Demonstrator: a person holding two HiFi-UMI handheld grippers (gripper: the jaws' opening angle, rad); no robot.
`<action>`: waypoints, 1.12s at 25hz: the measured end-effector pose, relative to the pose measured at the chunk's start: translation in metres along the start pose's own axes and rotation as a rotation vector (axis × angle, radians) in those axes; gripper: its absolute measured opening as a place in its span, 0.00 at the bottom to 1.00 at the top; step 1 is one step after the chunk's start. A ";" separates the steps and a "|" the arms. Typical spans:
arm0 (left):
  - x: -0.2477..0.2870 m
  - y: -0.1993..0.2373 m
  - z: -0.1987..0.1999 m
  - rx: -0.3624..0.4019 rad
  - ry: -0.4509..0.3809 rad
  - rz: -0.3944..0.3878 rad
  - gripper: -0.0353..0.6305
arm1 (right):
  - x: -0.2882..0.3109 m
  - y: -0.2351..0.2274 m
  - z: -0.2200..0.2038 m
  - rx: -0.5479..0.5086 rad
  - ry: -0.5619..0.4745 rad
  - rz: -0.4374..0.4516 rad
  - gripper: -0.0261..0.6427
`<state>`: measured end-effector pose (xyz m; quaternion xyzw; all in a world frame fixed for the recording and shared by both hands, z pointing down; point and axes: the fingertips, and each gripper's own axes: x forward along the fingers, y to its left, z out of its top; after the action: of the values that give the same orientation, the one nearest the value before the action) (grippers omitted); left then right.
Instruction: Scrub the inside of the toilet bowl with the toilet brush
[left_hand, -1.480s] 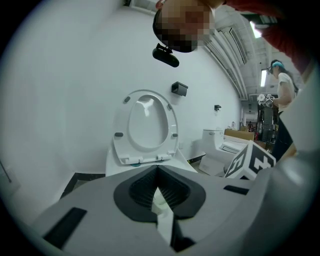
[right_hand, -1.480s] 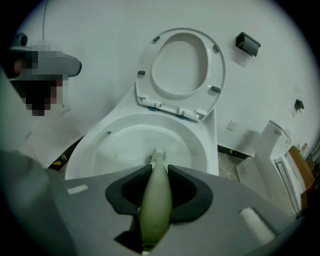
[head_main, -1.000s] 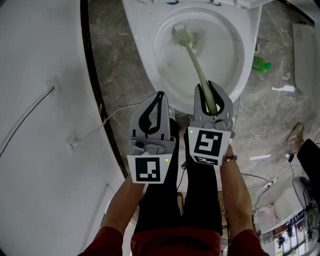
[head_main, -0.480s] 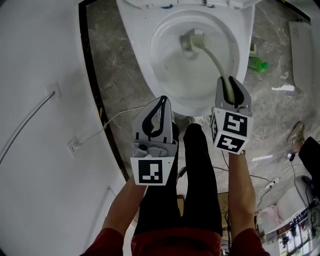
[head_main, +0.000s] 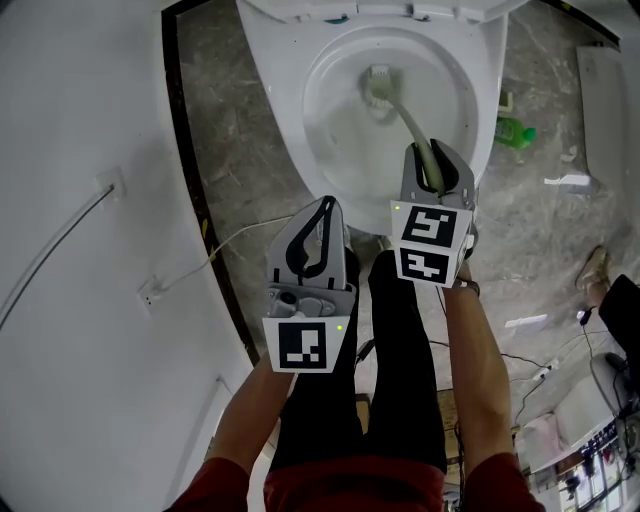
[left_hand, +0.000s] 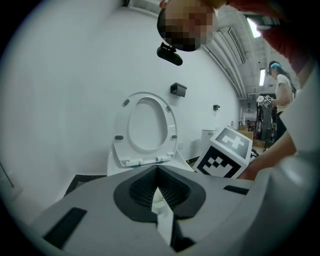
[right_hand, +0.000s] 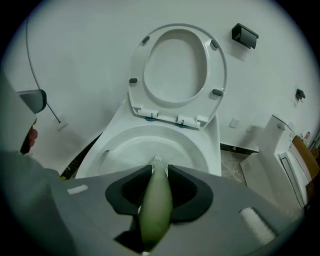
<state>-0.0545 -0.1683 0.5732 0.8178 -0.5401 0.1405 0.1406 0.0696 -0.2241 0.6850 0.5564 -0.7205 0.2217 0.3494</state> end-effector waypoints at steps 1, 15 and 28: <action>-0.002 0.001 0.001 -0.003 -0.003 0.007 0.06 | -0.006 0.001 0.005 -0.004 -0.019 0.004 0.21; -0.077 0.003 0.154 -0.046 -0.003 0.061 0.06 | -0.222 -0.011 0.111 0.062 -0.210 -0.001 0.21; -0.165 0.010 0.376 0.051 -0.227 0.094 0.06 | -0.429 -0.046 0.288 0.082 -0.567 -0.060 0.21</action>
<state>-0.0967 -0.1763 0.1643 0.8055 -0.5865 0.0671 0.0512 0.0986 -0.1641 0.1704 0.6308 -0.7633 0.0756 0.1175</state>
